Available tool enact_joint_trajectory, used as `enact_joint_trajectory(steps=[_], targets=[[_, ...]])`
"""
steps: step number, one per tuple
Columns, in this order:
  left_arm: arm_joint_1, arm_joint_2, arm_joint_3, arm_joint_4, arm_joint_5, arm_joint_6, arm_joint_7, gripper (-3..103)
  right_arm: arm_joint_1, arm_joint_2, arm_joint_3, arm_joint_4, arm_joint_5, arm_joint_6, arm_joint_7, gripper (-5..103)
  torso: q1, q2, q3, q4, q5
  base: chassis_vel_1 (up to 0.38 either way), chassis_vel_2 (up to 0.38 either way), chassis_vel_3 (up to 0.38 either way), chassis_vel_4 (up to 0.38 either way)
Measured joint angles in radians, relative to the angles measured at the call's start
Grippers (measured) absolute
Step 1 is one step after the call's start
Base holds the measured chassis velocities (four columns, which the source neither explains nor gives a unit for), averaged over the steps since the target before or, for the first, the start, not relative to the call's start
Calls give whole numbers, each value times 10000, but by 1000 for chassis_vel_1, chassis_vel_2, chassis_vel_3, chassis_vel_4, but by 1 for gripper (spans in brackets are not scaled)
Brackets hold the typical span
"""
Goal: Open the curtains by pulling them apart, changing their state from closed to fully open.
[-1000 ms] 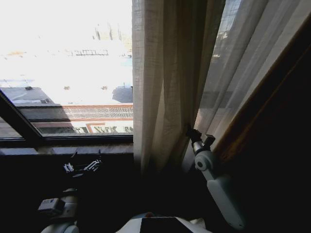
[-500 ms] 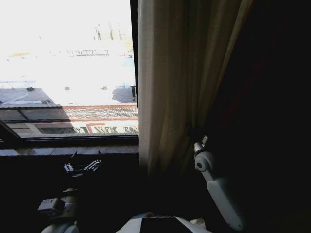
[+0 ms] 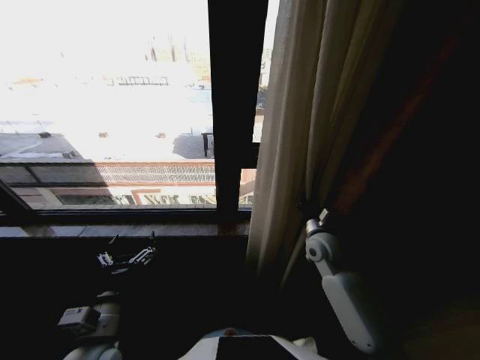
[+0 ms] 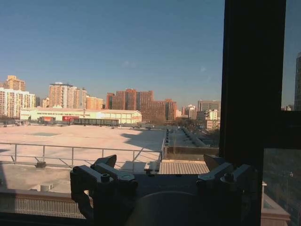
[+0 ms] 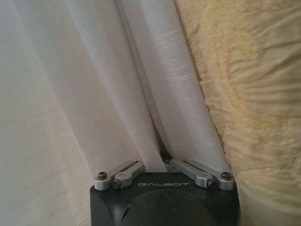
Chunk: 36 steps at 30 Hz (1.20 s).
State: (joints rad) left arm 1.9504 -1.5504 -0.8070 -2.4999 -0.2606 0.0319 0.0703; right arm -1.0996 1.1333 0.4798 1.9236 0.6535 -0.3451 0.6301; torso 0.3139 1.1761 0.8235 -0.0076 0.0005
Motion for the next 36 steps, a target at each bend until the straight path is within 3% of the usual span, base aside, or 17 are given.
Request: enact_joint_trajectory(steps=[2,6,13,15,17,18,21,24,25,28,29,36], targets=[[0,-31,7,0,2,-4,1,100,81,6,285,-143,72,-150,646,0,0,0,0,2,-4,0,0,0,0],[2,-51,5,0,3,-18,2,100,111,-1,526,-273,136,-231,1146,0,0,0,0,0,-6,0,0,0,0],[32,-107,-9,0,0,-90,12,100,27,-23,527,-203,75,-218,1261,-1,0,0,0,-2,0,0,0,0,0],[41,-130,-9,0,-2,-124,18,100,-129,-21,361,44,6,-198,839,9,1,-2,3,-4,10,0,0,0,0],[43,-138,-12,0,-3,-147,23,100,-228,-40,261,256,-64,-185,588,9,1,-2,3,-3,4,0,0,0,0],[49,-145,-31,0,-12,-174,25,100,-417,-80,37,589,-118,-176,341,20,1,-2,3,-1,0,0,0,0,0],[59,-151,-59,0,-20,-199,26,100,-736,-154,-245,1080,-91,-198,160,25,1,-1,2,1,-2,0,0,0,0],[67,-155,-76,0,-39,-221,29,100,-1490,-289,-554,1906,-46,-278,-227,41,0,0,1,0,-4,0,0,0,0],[67,-155,-76,0,-39,-221,29,100,-1490,-289,-554,1906,-46,-278,-227,41,0,0,1,0,-4,0,0,0,0],[28,-144,-68,0,-74,-223,31,100,-2734,-323,-622,3038,-345,-307,-932,58,0,-1,0,1,-4,0,0,0,0],[28,-144,-68,0,-74,-223,31,100,-2734,-323,-622,3038,-345,-307,-932,58,0,-1,0,1,-4,0,0,0,0],[-78,-27,56,0,-95,-212,44,100,-4030,29,-611,3727,-2435,-17,-2255,85,0,0,-1,-1,-4,0,0,0,0]])
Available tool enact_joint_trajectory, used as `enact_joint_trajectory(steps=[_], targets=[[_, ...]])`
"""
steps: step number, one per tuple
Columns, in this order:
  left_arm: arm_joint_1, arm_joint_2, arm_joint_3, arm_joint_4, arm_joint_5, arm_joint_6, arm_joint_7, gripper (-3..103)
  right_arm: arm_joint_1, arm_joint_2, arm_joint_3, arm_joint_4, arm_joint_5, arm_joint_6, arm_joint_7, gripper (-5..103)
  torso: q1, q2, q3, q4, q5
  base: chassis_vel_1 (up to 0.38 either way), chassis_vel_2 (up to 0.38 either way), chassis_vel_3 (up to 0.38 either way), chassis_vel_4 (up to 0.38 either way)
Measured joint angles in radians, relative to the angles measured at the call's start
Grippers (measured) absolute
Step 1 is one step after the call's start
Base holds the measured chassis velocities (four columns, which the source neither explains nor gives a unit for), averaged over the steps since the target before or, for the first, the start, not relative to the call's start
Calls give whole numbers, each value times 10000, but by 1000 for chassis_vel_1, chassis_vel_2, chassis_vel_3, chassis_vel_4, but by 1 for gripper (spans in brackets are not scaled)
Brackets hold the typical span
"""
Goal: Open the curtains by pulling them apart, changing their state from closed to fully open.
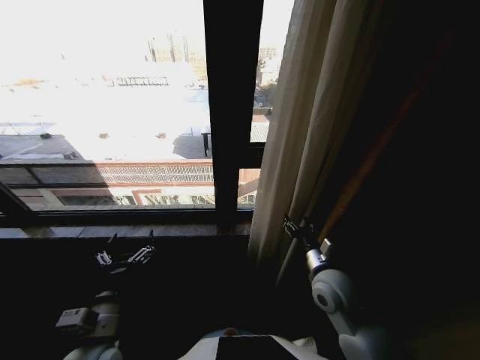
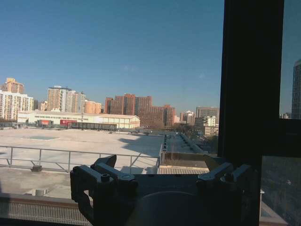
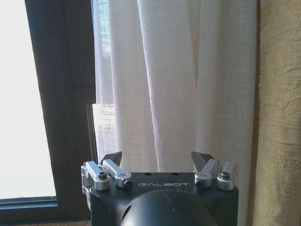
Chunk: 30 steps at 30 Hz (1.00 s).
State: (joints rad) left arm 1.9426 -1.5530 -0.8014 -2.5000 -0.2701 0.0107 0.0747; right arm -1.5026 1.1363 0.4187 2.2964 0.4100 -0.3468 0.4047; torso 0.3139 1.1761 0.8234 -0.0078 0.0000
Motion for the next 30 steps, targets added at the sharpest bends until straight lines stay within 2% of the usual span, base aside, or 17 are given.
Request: enact_joint_trajectory(steps=[1,3,4,7,13,22,26,30], targets=[[-1,24,1,0,-7,3,2,100,-29,37,-1,-42,-307,46,-78,90,0,0,0,1,0,0,0,0,0],[-1,44,-6,0,-16,5,4,100,-40,63,-9,-65,-412,54,-102,90,0,0,0,1,2,0,0,0,0],[1,67,-27,0,-39,6,5,100,-45,92,-20,-85,-505,62,-123,96,1,0,1,3,2,0,0,0,0],[21,126,-65,0,-117,11,7,100,-31,119,-96,-122,-630,69,-142,100,1,0,1,2,2,0,0,0,0],[20,190,-13,0,-142,34,15,100,46,222,-361,-239,-799,91,-136,100,0,0,1,2,3,67,56,-63,-73],[38,172,13,0,-108,36,35,100,252,251,-378,-382,-777,119,-107,100,0,0,0,1,-1,196,207,-182,-209],[38,143,39,0,-50,36,100,100,711,189,-366,-612,-446,115,16,100,2,1,1,2,-8,125,140,-124,-103],[80,114,18,0,-27,36,216,100,1164,164,-267,-965,-185,93,174,100,2,0,1,1,0,0,0,0,0]])
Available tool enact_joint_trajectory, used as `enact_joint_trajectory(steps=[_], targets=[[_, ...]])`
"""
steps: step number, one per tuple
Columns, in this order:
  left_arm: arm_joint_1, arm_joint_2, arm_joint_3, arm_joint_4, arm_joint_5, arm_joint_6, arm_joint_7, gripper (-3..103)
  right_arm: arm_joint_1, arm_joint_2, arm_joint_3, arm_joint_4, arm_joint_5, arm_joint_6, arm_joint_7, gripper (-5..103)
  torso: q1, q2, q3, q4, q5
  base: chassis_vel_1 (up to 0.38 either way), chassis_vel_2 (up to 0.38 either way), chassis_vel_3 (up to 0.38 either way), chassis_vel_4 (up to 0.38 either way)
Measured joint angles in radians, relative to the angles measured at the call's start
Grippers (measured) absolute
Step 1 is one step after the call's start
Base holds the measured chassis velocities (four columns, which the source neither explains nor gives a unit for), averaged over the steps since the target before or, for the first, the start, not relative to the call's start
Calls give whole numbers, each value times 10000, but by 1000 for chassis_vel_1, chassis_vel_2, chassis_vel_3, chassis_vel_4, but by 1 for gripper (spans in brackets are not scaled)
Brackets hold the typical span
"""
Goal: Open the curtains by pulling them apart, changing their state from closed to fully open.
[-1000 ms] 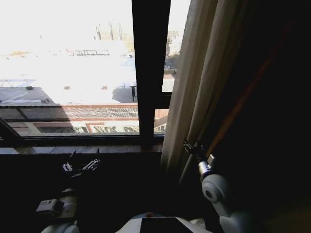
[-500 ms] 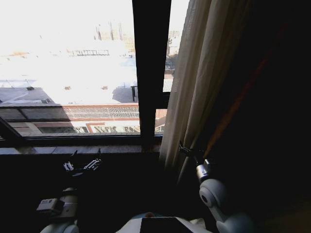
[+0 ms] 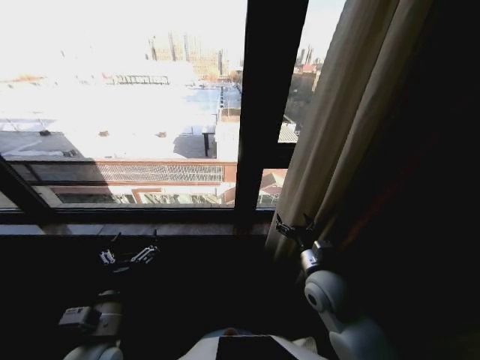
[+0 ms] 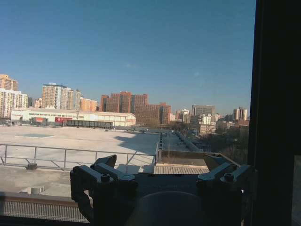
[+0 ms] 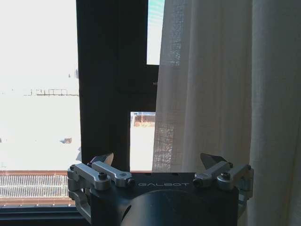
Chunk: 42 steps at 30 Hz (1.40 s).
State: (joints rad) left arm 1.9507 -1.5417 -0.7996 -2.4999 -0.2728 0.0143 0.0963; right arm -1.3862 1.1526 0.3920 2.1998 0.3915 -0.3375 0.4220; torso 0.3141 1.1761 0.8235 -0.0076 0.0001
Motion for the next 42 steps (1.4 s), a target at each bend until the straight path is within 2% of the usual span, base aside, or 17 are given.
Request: enact_joint_trajectory(steps=[4,13,23,25,28,31,32,34,35,37,39,42], targets=[[52,-59,0,-1,24,-9,34,100,691,13,60,-652,460,-7,153,100,0,-2,2,-3,12,-11,-12,18,12],[117,-37,-5,-1,252,-42,28,100,2507,205,-73,-2516,841,97,154,100,-1,-1,1,1,-6,-8,-14,16,9],[-65,381,70,56,241,228,5,100,4516,448,-396,-4519,708,340,169,100,0,-3,3,-1,2,0,0,0,0],[-80,397,61,57,219,252,2,100,4703,464,-455,-4715,624,372,179,103,1,-2,3,0,-1,0,0,0,0],[11,302,80,29,193,254,-4,100,5058,525,-590,-5072,537,473,271,89,-1,-2,1,1,0,0,0,0,0],[78,234,98,13,202,226,-3,100,5119,529,-621,-5116,533,496,313,84,-1,-1,1,1,0,0,0,0,0],[87,211,98,8,210,207,-3,100,5123,522,-630,-5116,530,502,320,79,-1,-1,0,0,2,0,0,0,0],[89,202,98,7,214,197,-3,100,5121,513,-632,-5113,530,504,321,79,0,-2,1,-1,2,0,0,0,0],[89,195,96,6,216,192,-3,100,5109,496,-633,-5100,529,508,321,68,0,-1,0,0,2,0,0,0,0],[79,190,90,6,218,185,-3,100,5082,479,-633,-5069,529,515,323,57,0,-1,1,0,1,0,0,0,0],[72,190,89,8,220,184,-3,100,5073,481,-631,-5064,532,517,337,57,-1,-1,0,-1,1,0,0,0,0],[44,182,74,34,220,179,-3,100,5069,519,-629,-5064,563,520,404,40,-1,-1,0,0,1,0,0,0,0]])
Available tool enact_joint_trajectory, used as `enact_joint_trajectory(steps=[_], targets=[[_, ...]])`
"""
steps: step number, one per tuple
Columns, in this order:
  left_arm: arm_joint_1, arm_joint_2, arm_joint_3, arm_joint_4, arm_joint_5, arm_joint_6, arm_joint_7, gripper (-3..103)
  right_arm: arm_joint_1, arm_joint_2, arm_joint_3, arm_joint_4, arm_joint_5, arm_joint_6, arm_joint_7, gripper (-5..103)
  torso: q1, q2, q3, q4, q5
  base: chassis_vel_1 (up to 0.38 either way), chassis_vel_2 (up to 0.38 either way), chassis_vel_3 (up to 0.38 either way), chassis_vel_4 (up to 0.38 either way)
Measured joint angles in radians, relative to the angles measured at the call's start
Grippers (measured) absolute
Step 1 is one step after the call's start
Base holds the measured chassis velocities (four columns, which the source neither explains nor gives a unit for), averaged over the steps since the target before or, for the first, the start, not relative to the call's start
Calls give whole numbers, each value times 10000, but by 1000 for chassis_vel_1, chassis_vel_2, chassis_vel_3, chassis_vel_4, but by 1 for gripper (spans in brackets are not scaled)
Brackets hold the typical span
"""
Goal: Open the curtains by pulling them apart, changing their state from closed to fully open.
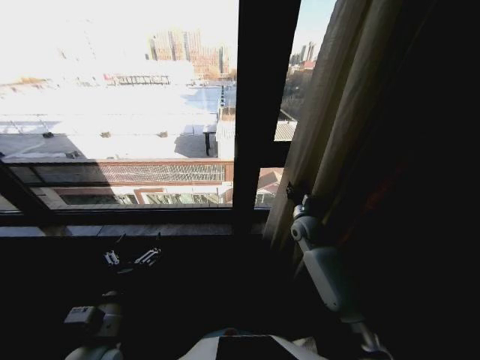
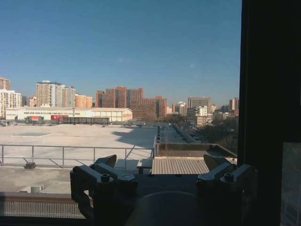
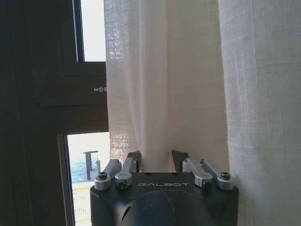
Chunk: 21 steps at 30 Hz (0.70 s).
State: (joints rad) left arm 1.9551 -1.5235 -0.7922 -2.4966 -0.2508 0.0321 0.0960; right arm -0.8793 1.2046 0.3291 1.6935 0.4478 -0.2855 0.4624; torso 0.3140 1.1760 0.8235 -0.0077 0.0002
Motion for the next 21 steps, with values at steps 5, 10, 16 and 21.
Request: enact_joint_trajectory(steps=[5,10,16,21], targets=[[-16,-4,-9,48,-4,-11,0,100,16,3,-54,-9,18,2,28,24,1,0,0,0,0,0,0,0,0],[-39,-6,-11,145,15,-44,0,100,96,1,-60,-19,292,57,123,3,0,0,0,0,0,0,0,0,0],[-58,4,-14,217,22,-99,-1,100,139,-20,-29,-19,480,69,195,0,0,-1,1,0,0,0,0,0,0],[-80,-3,-5,259,26,-126,0,100,189,-76,8,21,528,71,215,0,0,0,0,0,1,0,0,0,0]])
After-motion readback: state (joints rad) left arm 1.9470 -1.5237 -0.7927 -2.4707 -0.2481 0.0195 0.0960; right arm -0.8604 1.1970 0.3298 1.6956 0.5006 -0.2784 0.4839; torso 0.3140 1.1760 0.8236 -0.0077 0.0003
